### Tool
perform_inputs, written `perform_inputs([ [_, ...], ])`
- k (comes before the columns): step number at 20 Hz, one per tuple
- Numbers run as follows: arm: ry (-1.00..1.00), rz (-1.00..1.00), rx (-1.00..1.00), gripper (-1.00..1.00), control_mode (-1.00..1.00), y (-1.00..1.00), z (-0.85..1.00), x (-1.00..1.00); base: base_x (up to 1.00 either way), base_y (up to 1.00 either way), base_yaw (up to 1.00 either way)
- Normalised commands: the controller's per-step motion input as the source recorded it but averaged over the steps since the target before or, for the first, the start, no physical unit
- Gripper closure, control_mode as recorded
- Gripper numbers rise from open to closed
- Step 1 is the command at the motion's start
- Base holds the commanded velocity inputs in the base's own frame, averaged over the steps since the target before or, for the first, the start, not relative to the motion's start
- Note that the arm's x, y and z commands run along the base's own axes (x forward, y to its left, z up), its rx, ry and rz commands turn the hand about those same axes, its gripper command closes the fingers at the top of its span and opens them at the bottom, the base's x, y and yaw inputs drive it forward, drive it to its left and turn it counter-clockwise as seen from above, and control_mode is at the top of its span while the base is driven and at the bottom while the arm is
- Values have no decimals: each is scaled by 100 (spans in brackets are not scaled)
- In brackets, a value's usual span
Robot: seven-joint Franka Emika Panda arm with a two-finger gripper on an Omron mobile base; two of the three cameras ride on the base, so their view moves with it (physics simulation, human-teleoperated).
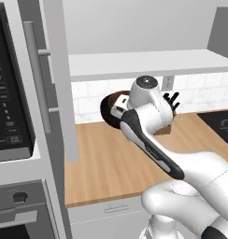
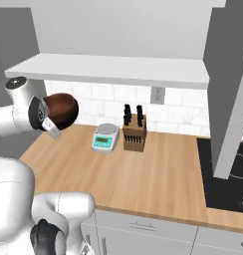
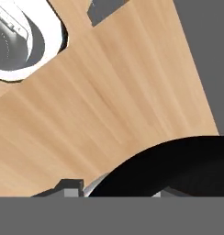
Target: Pick up the bowls on the counter and stack them on top of one another in the open cabinet. Place the smaller bowl on top of the larger bowl.
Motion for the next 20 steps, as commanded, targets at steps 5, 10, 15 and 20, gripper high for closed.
perform_inputs([
  [5,-7,0,0,100,-100,-79,100,-100,0,0,0],
  [10,-7,0,0,100,-100,-60,100,-80,0,0,0],
  [15,-6,0,0,100,-100,-40,100,-19,0,0,0],
  [20,2,8,5,100,-100,-22,82,53,0,0,0],
])
